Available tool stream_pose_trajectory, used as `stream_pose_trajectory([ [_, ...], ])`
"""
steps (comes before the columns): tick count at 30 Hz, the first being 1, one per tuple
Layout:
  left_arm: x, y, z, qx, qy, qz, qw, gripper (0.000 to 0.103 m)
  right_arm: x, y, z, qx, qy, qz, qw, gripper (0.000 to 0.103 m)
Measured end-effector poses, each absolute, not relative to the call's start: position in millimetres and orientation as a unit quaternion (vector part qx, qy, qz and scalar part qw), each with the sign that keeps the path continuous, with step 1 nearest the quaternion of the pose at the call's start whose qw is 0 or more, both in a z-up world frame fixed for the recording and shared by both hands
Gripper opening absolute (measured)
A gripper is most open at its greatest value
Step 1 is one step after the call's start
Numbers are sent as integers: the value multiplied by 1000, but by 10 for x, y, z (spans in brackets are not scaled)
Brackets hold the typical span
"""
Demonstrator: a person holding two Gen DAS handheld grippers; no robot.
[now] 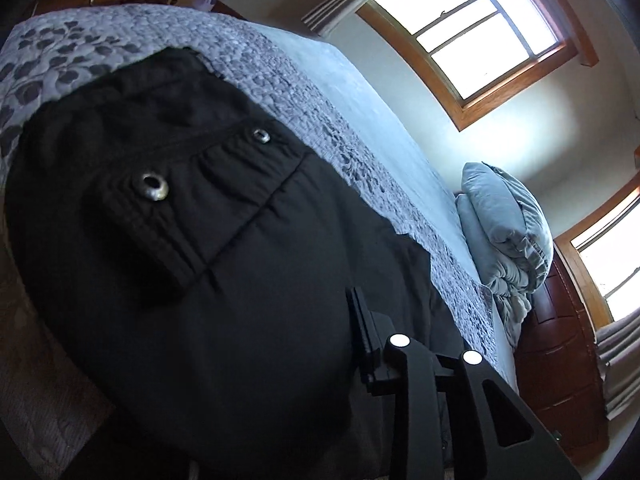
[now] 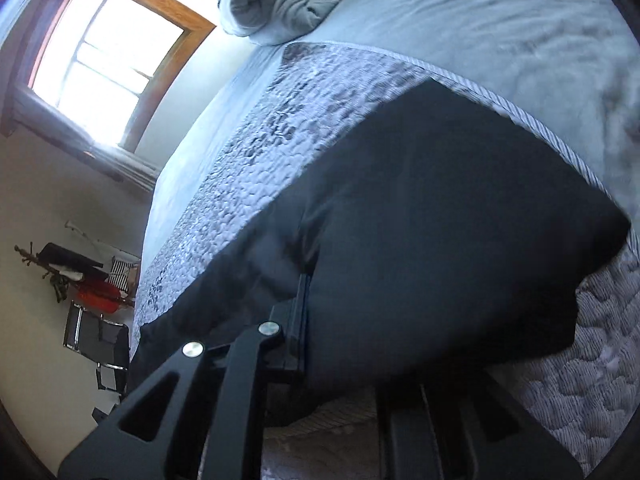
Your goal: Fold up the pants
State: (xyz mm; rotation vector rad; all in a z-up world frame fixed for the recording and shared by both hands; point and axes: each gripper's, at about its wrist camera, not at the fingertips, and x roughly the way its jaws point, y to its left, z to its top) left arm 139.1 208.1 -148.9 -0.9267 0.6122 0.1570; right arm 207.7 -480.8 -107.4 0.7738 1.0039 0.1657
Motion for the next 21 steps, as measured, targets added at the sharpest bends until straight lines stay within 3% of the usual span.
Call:
stream_pose_trajectory([
  [3, 1277, 2188, -1609, -478, 298, 60, 824, 41, 2016, -4881, -1270, 375, 476, 75, 792, 15],
  [5, 1246, 2305, -1668, -504, 304, 53, 806, 42, 1994, -4905, -1352, 376, 485, 69, 786, 38],
  [7, 1203, 2403, -1713, -528, 313, 57, 787, 48, 1967, -4946, -1422, 391, 483, 76, 780, 39],
  [10, 1126, 2500, -1767, -558, 310, 65, 767, 54, 1950, -4953, -1437, 402, 482, 91, 773, 57],
  [12, 1077, 2527, -1798, -566, 304, 69, 763, 55, 1977, -4931, -1413, 410, 480, 85, 771, 53],
  [14, 1064, 2521, -1783, -555, 305, 72, 771, 54, 1989, -4889, -1395, 388, 485, 81, 779, 28],
  [16, 1040, 2512, -1711, -540, 304, 79, 781, 51, 1943, -4874, -1324, 393, 475, 98, 781, 15],
  [21, 871, 2611, -1402, -505, 279, 100, 810, 50, 1797, -4914, -1134, 403, 460, 118, 782, 12],
])
